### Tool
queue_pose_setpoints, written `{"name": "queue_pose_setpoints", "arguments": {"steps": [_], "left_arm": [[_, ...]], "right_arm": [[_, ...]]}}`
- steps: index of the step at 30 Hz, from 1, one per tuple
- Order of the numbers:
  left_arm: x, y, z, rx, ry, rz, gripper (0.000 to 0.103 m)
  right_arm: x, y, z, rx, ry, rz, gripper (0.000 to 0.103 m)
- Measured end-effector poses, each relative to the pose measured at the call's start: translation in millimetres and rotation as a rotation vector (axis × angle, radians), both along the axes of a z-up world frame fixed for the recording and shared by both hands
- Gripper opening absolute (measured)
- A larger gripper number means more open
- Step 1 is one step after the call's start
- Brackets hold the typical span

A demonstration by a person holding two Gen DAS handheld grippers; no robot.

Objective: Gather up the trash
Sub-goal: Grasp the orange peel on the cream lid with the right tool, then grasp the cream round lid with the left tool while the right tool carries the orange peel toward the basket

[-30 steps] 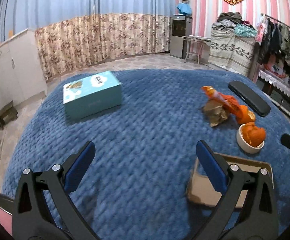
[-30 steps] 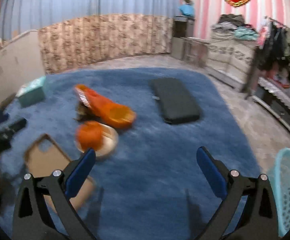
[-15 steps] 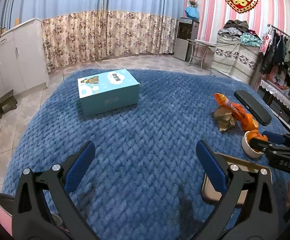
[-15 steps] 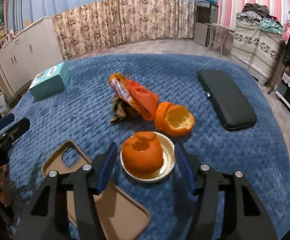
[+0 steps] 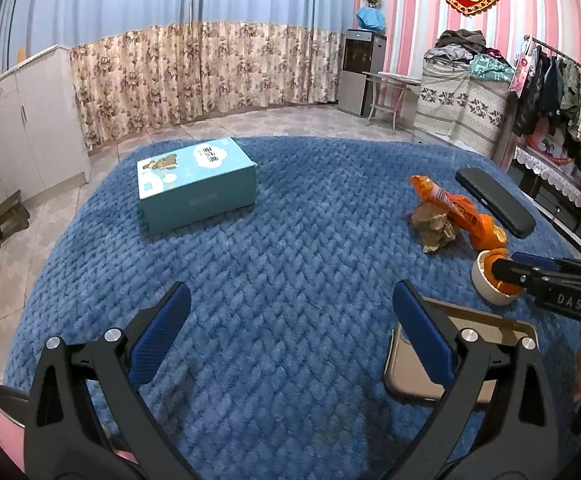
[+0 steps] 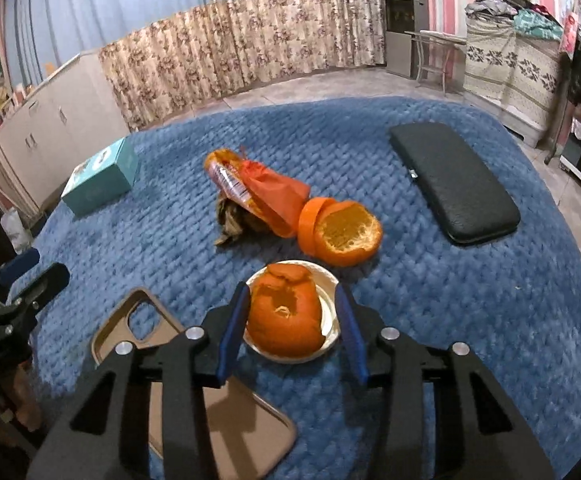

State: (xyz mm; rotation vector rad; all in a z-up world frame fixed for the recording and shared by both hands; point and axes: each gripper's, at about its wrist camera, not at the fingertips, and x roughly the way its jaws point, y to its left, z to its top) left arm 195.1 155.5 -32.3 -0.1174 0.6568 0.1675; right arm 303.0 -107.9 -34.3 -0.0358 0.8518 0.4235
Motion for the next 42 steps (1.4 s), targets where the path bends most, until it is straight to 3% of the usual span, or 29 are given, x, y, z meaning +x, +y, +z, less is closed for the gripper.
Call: {"name": "queue_pose_setpoints", "arguments": {"steps": [9,23,36,39,42], "left_arm": [[-2.7,-4.0,2.4,0.035,-0.003,-0.005,0.098],[-3.8,-4.9,3.4,0.029,-0.006,-0.006,0.098],[-2.9,-12.0,4.1,0.026,-0.013,-0.017,0.098],[0.6,-18.2,6.6,0.024,-0.016,-0.035,0.098],[3.6,-26.5,9.5,0.021,-0.02,-0.06,0.098]], "right_arm": [[-3.0,7.0,3.5,-0.024,-0.027,0.032,0.024],[0.1,-16.6,0.3,0.09,0.043,0.02,0.027],[-0.9,-12.0,1.1,0.036,0.02,0.015,0.028],[-9.5,-1.6,7.5,-0.031,-0.047,0.04,0.025],[-15.5,-9.1,19.1,-0.014,-0.088,0.033,0.024]]}}
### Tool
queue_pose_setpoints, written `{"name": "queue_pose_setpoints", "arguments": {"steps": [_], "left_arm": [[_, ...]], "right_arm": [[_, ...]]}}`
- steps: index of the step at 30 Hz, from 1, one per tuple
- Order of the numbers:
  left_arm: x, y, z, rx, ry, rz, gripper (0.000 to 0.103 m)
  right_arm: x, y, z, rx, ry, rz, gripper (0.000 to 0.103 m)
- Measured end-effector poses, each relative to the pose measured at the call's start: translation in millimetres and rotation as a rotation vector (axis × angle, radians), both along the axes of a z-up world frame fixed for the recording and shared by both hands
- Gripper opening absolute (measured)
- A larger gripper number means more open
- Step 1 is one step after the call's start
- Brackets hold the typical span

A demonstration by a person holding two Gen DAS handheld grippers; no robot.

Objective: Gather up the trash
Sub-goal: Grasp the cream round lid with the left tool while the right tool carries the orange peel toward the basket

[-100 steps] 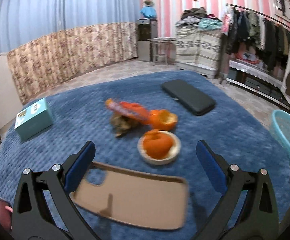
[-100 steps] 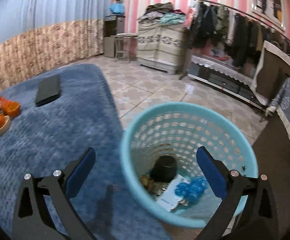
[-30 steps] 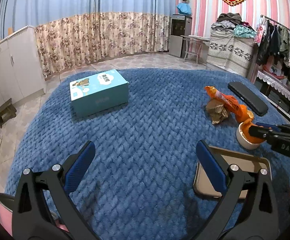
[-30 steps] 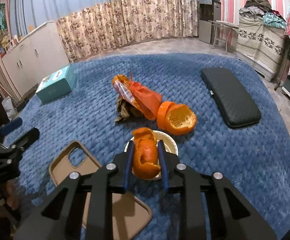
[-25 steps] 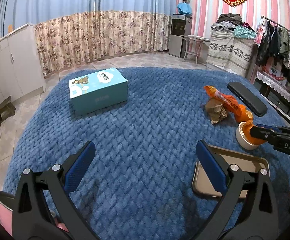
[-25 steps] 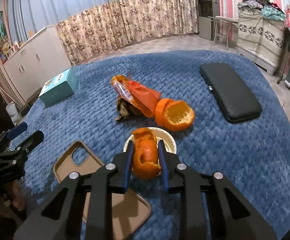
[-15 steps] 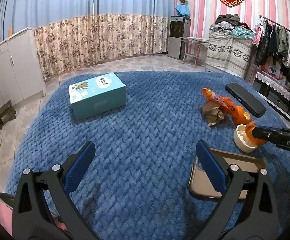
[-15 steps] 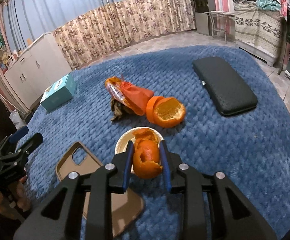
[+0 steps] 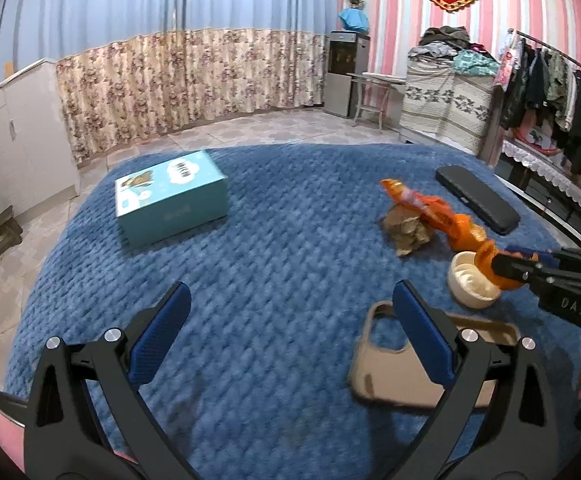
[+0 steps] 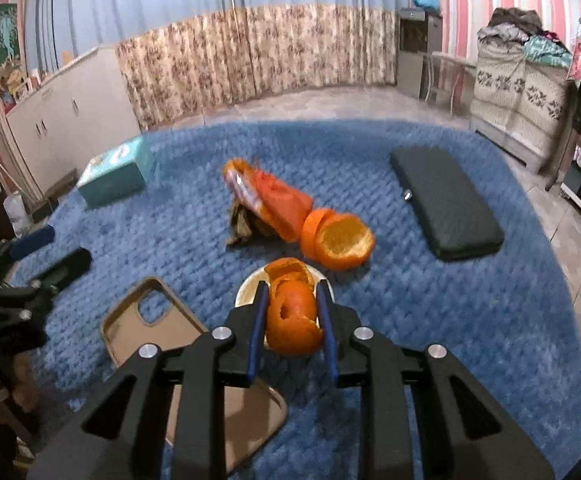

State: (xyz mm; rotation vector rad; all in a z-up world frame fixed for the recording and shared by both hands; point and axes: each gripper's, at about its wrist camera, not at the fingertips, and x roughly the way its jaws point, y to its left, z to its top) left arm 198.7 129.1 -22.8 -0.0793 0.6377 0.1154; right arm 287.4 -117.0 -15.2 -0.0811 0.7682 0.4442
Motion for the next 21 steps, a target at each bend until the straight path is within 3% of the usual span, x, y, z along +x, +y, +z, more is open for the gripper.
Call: {"name": "queue_pose_setpoints", "arguments": {"steps": [5,13,21], "left_arm": [[10.5,-32.7,6.7,-0.022,-0.006,-0.076,0.098],[43.2,-109.0,-7.9,-0.08,0.073,-0.192,0.098],[70.9,-135.7,-35.2,-0.036,0.189,-0.164,0.098]], "right_arm": [[-10.4,-45.3,24.8,0.024,-0.051,-0.073,0.025],[-34.9,-135.1,16.1,-0.022,-0.045,-0.234,0.025],[-50.5,-213.5,12.7,0.019,-0.051,-0.374,0.025]]}}
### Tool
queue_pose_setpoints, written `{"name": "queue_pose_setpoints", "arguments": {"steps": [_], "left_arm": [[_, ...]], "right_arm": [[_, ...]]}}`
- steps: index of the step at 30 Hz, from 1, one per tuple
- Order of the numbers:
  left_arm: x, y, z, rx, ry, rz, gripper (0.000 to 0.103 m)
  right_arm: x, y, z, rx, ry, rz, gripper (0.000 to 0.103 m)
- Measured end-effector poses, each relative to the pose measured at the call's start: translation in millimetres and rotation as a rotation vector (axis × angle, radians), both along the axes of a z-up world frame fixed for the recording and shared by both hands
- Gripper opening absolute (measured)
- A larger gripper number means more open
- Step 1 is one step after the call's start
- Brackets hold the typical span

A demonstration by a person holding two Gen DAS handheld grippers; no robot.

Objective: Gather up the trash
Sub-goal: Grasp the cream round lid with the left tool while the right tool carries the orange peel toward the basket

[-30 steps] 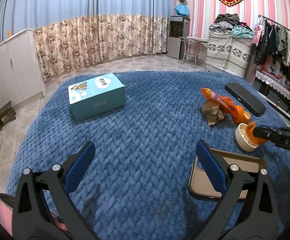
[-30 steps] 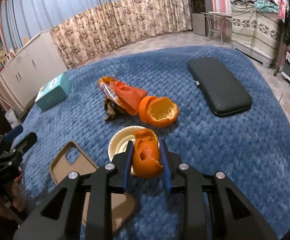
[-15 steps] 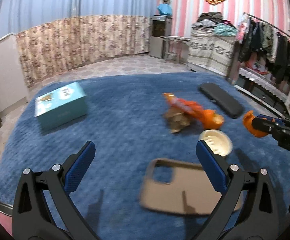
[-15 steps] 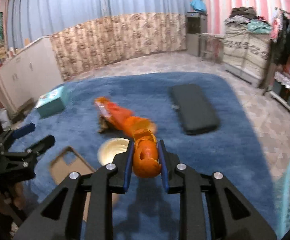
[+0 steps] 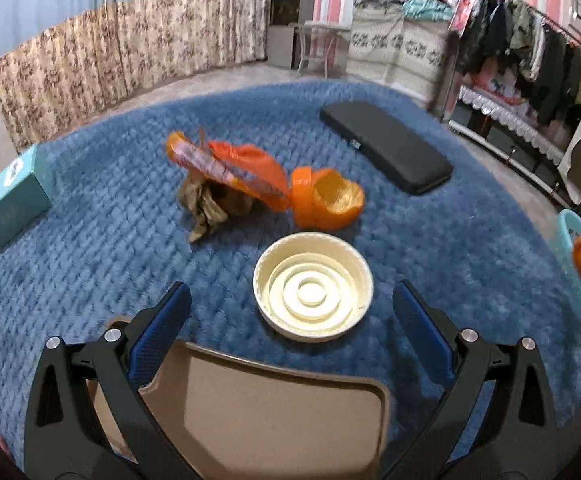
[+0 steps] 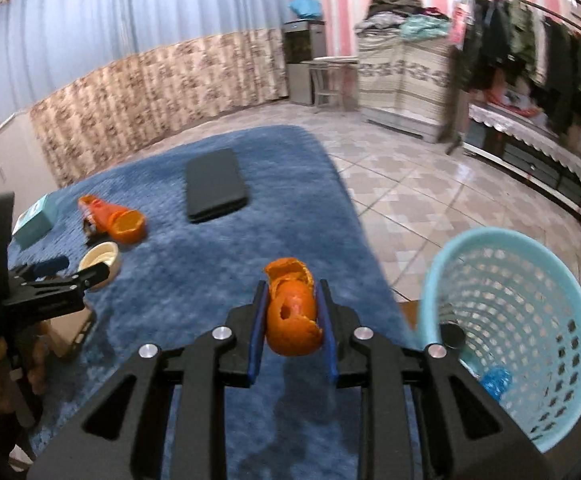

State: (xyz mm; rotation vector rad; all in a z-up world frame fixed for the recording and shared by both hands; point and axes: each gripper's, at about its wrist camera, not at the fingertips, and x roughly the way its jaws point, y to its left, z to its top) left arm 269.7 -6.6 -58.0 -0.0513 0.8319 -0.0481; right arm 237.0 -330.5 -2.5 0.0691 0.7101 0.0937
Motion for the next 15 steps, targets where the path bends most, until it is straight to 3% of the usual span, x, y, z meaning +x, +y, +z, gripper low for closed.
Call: {"name": "queue_pose_setpoints", "arguments": {"steps": [4,8,14,15], "left_arm": [[11.4,3.9,-5.7,-0.033,0.038,0.028,0.097],[16.1,-4.2,-8.8,0.002,0.049,0.01,0.095],[18.3,-12.8,-10.5,0.039,0.051,0.001,0.078],[17.3,-13.5,-10.3,0.038,0.047,-0.002,0.072]], "right_arm": [[-1.9,-21.4,-2.9,0.023,-0.01,-0.049,0.025],[-1.8,-37.5,-4.0,0.043,-0.019,-0.081,0.025],[-6.5,-51.1,-2.4,0.033,-0.031,-0.113,0.025],[-7.4,-53.3,-2.1,0.029,-0.031,-0.119,0.025]]}}
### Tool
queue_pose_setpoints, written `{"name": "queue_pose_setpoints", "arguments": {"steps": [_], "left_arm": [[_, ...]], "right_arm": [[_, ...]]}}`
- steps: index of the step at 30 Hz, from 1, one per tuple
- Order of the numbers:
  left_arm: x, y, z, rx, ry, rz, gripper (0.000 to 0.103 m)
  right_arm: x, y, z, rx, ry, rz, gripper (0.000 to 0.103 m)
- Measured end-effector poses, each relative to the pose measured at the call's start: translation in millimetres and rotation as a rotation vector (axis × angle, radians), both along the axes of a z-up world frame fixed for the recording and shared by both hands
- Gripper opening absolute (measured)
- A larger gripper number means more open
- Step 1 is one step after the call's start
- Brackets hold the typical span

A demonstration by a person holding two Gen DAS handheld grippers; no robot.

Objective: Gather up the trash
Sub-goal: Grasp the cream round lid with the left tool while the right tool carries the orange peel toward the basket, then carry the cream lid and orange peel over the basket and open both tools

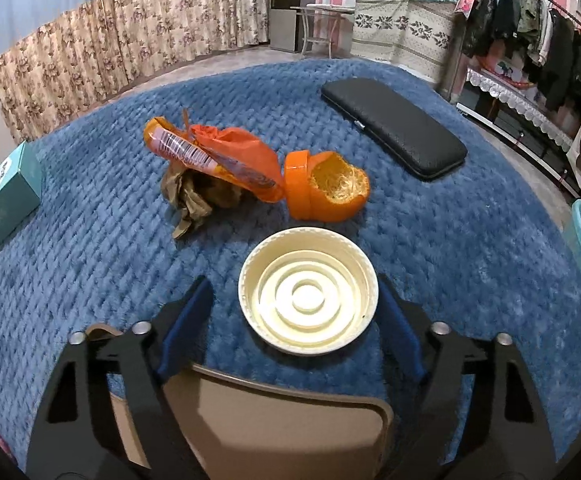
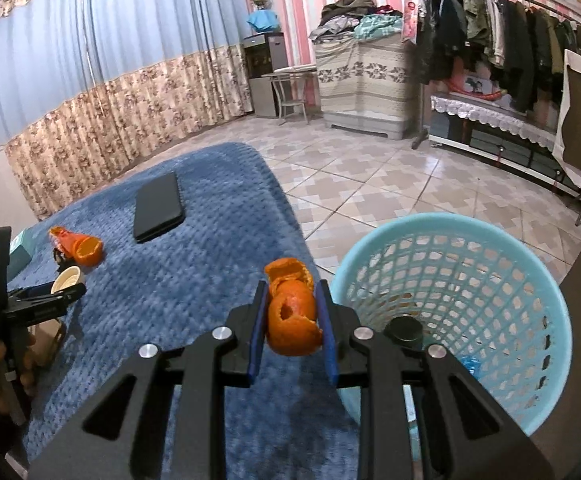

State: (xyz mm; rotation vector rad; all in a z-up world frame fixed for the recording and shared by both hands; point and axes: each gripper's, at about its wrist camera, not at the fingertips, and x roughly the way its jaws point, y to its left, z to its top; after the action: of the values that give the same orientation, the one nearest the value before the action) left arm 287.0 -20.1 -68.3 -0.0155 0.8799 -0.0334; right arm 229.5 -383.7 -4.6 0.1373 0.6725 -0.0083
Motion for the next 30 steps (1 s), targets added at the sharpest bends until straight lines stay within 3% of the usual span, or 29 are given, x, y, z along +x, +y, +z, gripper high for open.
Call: {"name": "queue_pose_setpoints", "arguments": {"steps": [3,11,17,24,30], "left_arm": [[-4.4,-3.9,0.9,0.021,-0.01,-0.015,0.06],[-20.2,-13.1,15.2,0.054,-0.05,-0.018,0.06],[-42.0,-37.1,48.3,0.07,-0.146,-0.072,0.06],[-48.9,-103.4,81.8,0.032,-0.226,-0.214,0.06],[-51.9,-160.9,86.9,-0.005,-0.241,-0.327,0.06]], "right_arm": [[-3.3,-6.9,2.2,0.0,-0.005,-0.017,0.025],[-12.3,-25.3,10.3,-0.018,-0.023,-0.075,0.025],[-20.9,-50.9,13.5,-0.053,-0.016,-0.162,0.025],[-34.5,-82.5,16.6,-0.136,-0.008,-0.257,0.025],[-43.4,-114.6,11.4,-0.173,0.015,-0.319,0.025]]}}
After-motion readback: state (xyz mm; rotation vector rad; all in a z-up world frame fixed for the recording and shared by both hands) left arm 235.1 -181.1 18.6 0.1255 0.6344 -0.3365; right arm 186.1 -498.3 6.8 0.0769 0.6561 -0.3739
